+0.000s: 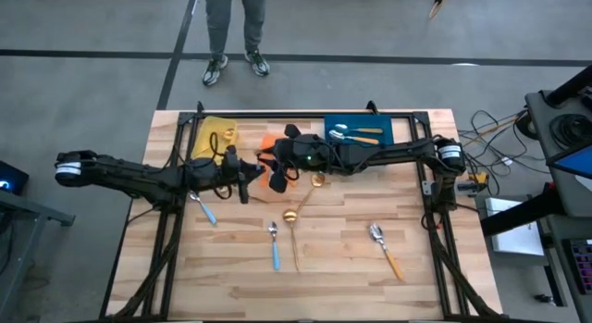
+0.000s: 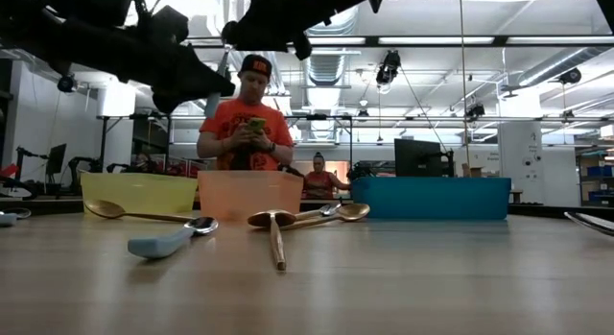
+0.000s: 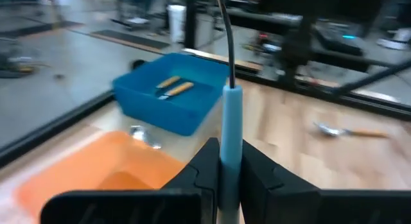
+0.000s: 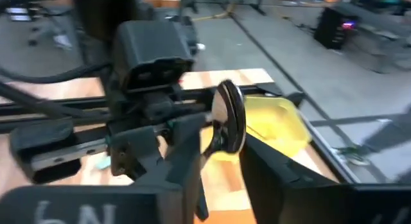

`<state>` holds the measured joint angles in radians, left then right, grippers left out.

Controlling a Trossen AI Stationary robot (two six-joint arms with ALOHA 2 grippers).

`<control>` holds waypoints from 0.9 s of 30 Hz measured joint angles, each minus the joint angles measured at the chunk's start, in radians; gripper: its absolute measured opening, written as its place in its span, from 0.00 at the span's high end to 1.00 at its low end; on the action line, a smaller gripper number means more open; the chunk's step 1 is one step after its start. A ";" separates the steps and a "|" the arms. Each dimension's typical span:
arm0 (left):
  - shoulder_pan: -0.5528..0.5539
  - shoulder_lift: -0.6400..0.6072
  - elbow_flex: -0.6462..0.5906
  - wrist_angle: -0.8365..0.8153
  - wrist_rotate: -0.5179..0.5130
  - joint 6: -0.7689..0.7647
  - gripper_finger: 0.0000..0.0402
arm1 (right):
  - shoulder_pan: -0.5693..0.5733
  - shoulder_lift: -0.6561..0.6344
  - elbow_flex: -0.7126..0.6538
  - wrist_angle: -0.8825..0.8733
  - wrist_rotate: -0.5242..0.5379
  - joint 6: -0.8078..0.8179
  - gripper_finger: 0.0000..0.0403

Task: Sort silverware by color (type)
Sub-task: Put the blue spoon into the orange bin

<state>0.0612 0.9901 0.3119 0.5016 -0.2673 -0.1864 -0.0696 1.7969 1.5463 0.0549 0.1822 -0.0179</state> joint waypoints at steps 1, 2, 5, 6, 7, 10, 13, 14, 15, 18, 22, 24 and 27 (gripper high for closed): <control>0.000 0.000 0.000 -0.001 -0.039 0.000 0.96 | 0.000 0.000 0.000 0.001 0.028 0.007 0.70; 0.000 0.000 0.000 0.001 -0.083 0.000 0.96 | 0.000 0.000 0.000 0.001 0.052 0.020 0.67; 0.000 -0.002 0.000 0.021 -0.247 0.000 0.96 | -0.005 -0.005 -0.001 0.001 0.130 0.061 0.60; 0.000 -0.002 0.000 0.031 -0.302 0.000 0.96 | -0.007 -0.007 -0.001 0.004 0.147 0.077 0.59; 0.000 -0.001 0.000 0.041 -0.349 0.001 0.96 | -0.008 -0.007 -0.001 0.009 0.158 0.089 0.57; 0.000 0.003 0.000 0.074 -0.424 0.031 0.96 | -0.011 0.001 -0.001 0.042 0.160 0.116 0.56; 0.000 0.010 0.008 0.091 -0.424 0.057 0.96 | -0.009 0.026 -0.001 0.098 0.158 0.121 0.57; 0.000 0.014 0.014 0.092 -0.424 0.066 0.96 | -0.009 0.038 -0.001 0.123 0.157 0.121 0.57; -0.001 0.018 0.018 0.092 -0.424 0.075 0.96 | -0.009 0.048 -0.001 0.142 0.155 0.121 0.58; -0.001 0.038 0.030 0.091 -0.423 0.102 0.96 | -0.009 0.071 -0.001 0.193 0.155 0.121 0.59; -0.001 0.064 0.038 0.091 -0.423 0.124 0.96 | -0.011 0.081 -0.001 0.234 0.156 0.121 0.60; -0.001 0.078 0.043 0.089 -0.423 0.126 0.96 | -0.012 0.084 -0.001 0.249 0.156 0.121 0.60; -0.001 0.101 0.061 0.090 -0.400 0.126 0.96 | -0.014 0.088 -0.001 0.257 0.159 0.123 0.59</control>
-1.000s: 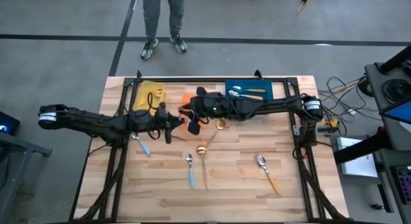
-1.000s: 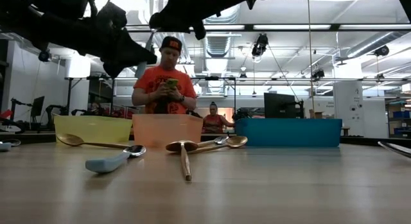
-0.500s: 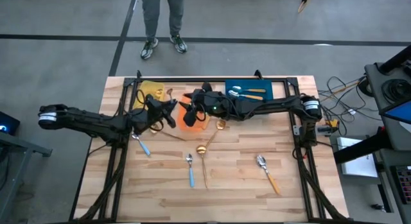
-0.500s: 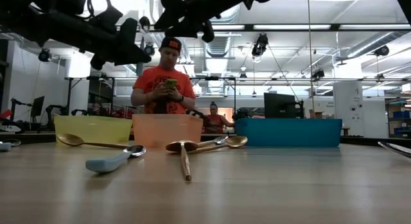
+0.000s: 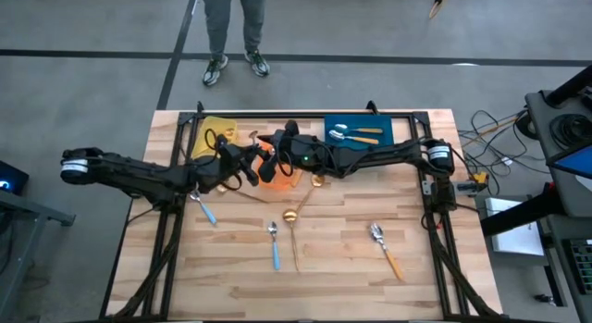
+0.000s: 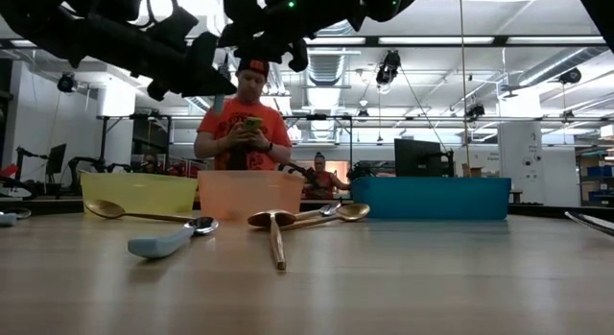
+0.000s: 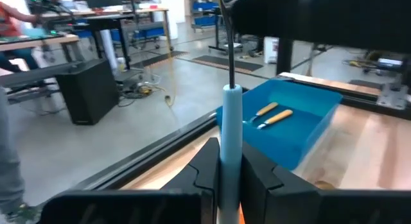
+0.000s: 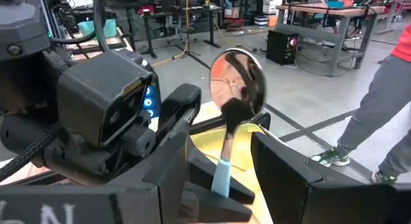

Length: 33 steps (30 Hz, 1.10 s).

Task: Sort silverware by color (type)
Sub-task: Put the blue spoon into the orange bin

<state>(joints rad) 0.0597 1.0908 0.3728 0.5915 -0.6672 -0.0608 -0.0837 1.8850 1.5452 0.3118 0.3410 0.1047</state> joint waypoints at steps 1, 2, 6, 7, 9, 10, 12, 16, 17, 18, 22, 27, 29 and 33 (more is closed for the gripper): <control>0.000 0.010 0.010 0.001 0.005 0.000 0.96 | 0.000 0.002 0.000 0.001 0.000 0.000 0.59; -0.002 0.020 0.019 0.001 0.016 0.003 0.96 | -0.002 0.004 0.000 0.001 0.000 0.000 0.59; -0.016 0.063 0.058 0.001 0.049 0.045 0.96 | -0.002 0.007 0.000 0.000 0.000 0.004 0.60; -0.019 0.076 0.067 -0.001 0.049 0.050 0.96 | -0.002 0.007 0.000 0.000 0.000 0.003 0.60; -0.022 0.100 0.085 -0.001 0.050 0.052 0.96 | -0.002 0.007 0.000 0.000 0.000 0.002 0.60; -0.022 0.109 0.091 -0.004 0.049 0.053 0.96 | -0.002 0.007 0.000 0.000 0.001 0.002 0.60; -0.022 0.129 0.105 -0.003 0.035 0.053 0.96 | -0.002 0.007 0.000 -0.002 0.003 0.000 0.60; -0.022 0.148 0.110 -0.001 -0.019 0.052 0.96 | -0.003 0.008 0.000 -0.008 0.009 0.001 0.61; -0.022 0.146 0.109 -0.002 -0.027 0.048 0.96 | -0.003 0.008 0.000 -0.009 0.015 0.001 0.61; -0.022 0.143 0.108 -0.003 -0.032 0.042 0.96 | -0.003 0.008 0.000 -0.013 0.027 0.000 0.61; -0.021 0.125 0.102 -0.003 -0.078 0.027 0.96 | -0.002 0.008 0.000 -0.019 0.051 -0.001 0.61; -0.021 0.117 0.101 -0.012 -0.096 0.026 0.96 | -0.002 0.008 0.000 -0.015 0.052 -0.016 0.68; -0.021 0.117 0.101 -0.014 -0.096 0.026 0.96 | -0.002 0.008 0.000 -0.015 0.053 -0.019 0.73; -0.022 0.117 0.101 -0.016 -0.118 0.026 0.96 | -0.002 0.008 0.000 -0.015 0.056 -0.024 0.86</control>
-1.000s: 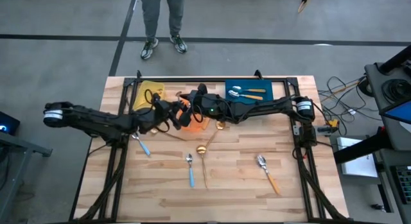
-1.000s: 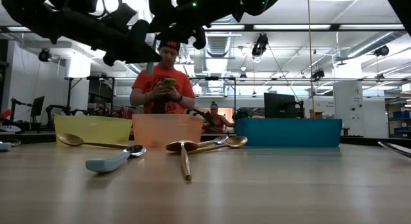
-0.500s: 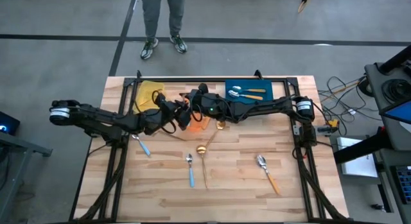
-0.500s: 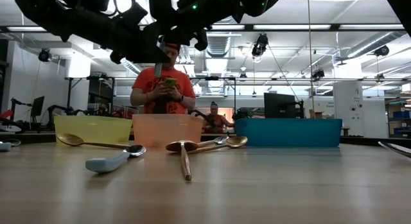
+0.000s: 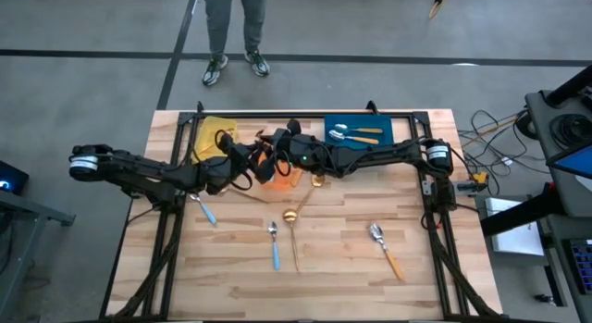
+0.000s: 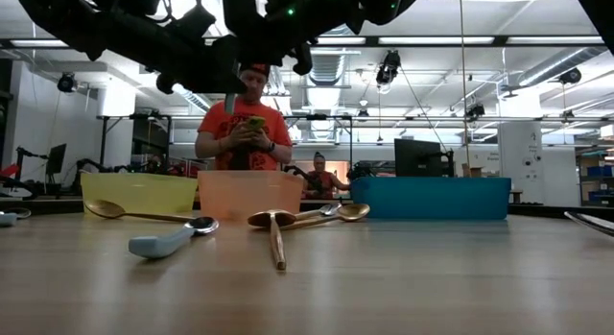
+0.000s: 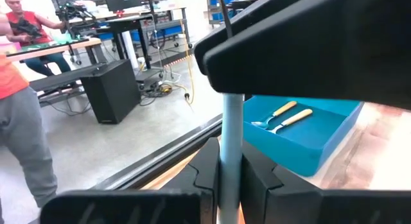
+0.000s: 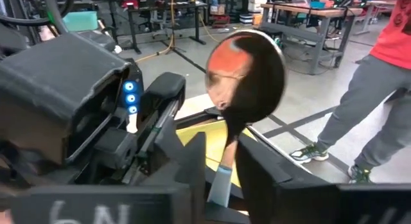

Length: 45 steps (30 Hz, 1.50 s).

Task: Sort silverware by color (type)
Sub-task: Put the blue spoon into the orange bin

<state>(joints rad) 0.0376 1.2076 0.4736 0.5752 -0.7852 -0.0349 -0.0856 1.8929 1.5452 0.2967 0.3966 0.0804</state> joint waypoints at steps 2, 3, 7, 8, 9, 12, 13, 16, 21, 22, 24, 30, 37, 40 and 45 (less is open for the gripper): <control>0.000 0.000 0.000 0.000 -0.001 0.000 0.96 | -0.001 0.000 0.000 0.000 0.000 -0.006 0.92; 0.000 0.000 0.000 0.000 -0.002 0.000 0.96 | -0.001 0.000 0.000 0.000 -0.002 -0.007 0.95; 0.000 0.000 0.000 -0.001 0.002 0.000 0.96 | 0.000 0.000 0.000 -0.001 -0.004 -0.010 0.96; 0.000 0.000 0.000 -0.001 0.002 0.000 0.96 | 0.000 0.000 0.000 0.000 -0.006 -0.010 0.96; 0.000 0.000 0.000 -0.001 0.002 0.000 0.96 | 0.000 0.000 0.000 -0.001 -0.006 -0.011 0.96; 0.000 0.000 0.000 -0.001 0.002 0.000 0.94 | 0.000 0.000 0.000 -0.003 -0.007 -0.012 0.96; 0.001 0.000 0.000 -0.004 0.001 0.000 0.93 | 0.000 0.000 0.000 -0.003 -0.007 -0.012 0.97; 0.001 0.000 0.000 -0.019 0.001 0.000 0.87 | -0.005 0.000 0.000 -0.012 -0.008 -0.002 0.97; 0.001 -0.031 -0.001 -0.079 0.011 0.020 0.76 | -0.036 -0.011 0.039 -0.147 -0.011 0.053 0.97; 0.001 -0.045 -0.001 -0.097 0.011 0.029 0.74 | -0.043 -0.012 0.058 -0.188 -0.011 0.061 0.97; 0.001 -0.081 -0.001 -0.132 0.009 0.053 0.70 | -0.058 -0.012 0.097 -0.254 -0.011 0.077 0.97; 0.001 -0.227 -0.001 -0.213 0.007 0.197 0.61 | -0.117 -0.012 0.248 -0.559 -0.103 0.203 0.97; 0.002 -0.395 -0.001 -0.218 0.006 0.389 0.60 | -0.198 0.022 0.383 -0.806 -0.296 0.429 0.97; 0.002 -0.451 -0.001 -0.220 0.006 0.429 0.61 | -0.205 0.075 0.448 -0.874 -0.348 0.506 0.97; 0.002 -0.524 -0.001 -0.264 0.006 0.446 0.61 | -0.216 0.177 0.557 -0.955 -0.463 0.627 0.97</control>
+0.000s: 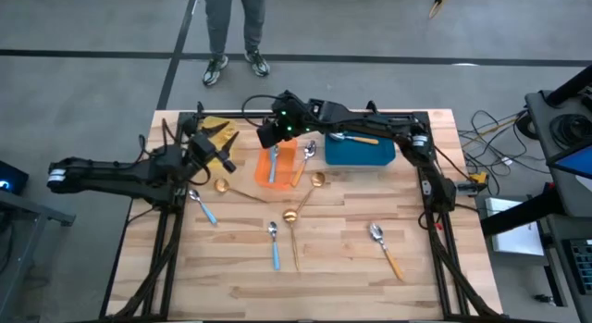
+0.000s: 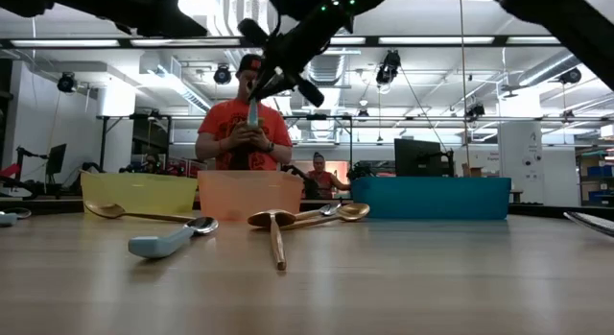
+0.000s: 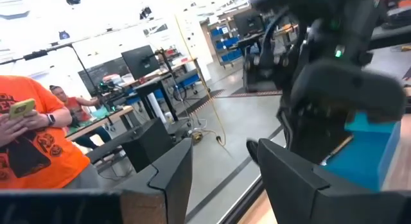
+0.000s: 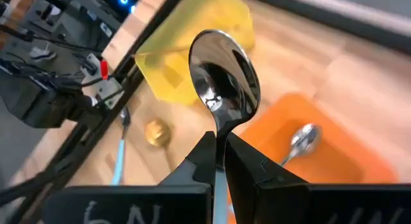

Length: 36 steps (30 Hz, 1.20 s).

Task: Sort silverware by color (type)
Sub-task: Put the blue spoon into the orange bin

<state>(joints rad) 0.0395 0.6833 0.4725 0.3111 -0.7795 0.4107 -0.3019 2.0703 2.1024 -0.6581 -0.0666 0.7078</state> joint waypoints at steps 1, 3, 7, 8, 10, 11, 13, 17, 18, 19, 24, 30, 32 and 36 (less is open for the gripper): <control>0.000 -0.013 0.000 -0.008 0.000 0.000 0.61 | -0.001 0.018 0.022 -0.014 -0.011 0.022 0.97; 0.000 -0.037 0.000 -0.020 0.000 0.000 0.61 | -0.005 0.055 0.070 -0.066 -0.038 0.072 0.97; 0.000 -0.077 0.000 -0.029 0.000 -0.003 0.61 | -0.010 0.126 0.157 -0.162 -0.057 0.176 0.97; 0.000 -0.085 0.000 -0.036 0.000 -0.007 0.61 | -0.011 0.141 0.180 -0.183 -0.061 0.200 0.97; 0.000 -0.095 -0.003 -0.052 0.000 -0.022 0.61 | -0.016 0.170 0.220 -0.221 -0.065 0.242 0.97; 0.000 -0.098 -0.003 -0.056 0.000 -0.030 0.61 | -0.020 0.180 0.231 -0.240 -0.065 0.261 0.97; 0.000 -0.104 -0.004 -0.072 0.001 -0.040 0.61 | -0.029 0.203 0.242 -0.250 -0.066 0.299 0.97; 0.000 -0.113 -0.004 -0.077 0.002 -0.065 0.61 | -0.055 0.236 0.244 -0.250 -0.070 0.324 0.97; 0.000 -0.117 -0.004 -0.083 0.002 -0.068 0.61 | -0.060 0.240 0.244 -0.250 -0.065 0.323 0.97; 0.000 -0.120 -0.004 -0.091 0.003 -0.071 0.61 | -0.065 0.243 0.244 -0.250 -0.064 0.323 0.97; 0.000 -0.144 -0.004 -0.103 0.003 -0.072 0.61 | -0.065 0.267 0.245 -0.261 -0.065 0.318 0.97; 0.000 -0.160 -0.004 -0.105 0.003 -0.072 0.61 | -0.054 0.267 0.245 -0.290 -0.004 0.301 0.98; 0.000 -0.160 -0.004 -0.111 0.003 -0.072 0.61 | -0.047 0.267 0.245 -0.295 0.023 0.294 0.98; 0.000 -0.160 -0.004 -0.120 0.003 -0.072 0.61 | -0.025 0.267 0.239 -0.297 0.064 0.287 0.97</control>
<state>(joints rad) 0.0391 0.5234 0.4686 0.1911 -0.7765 0.3389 -0.3270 2.3375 2.3418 -0.9552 -0.0026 0.9948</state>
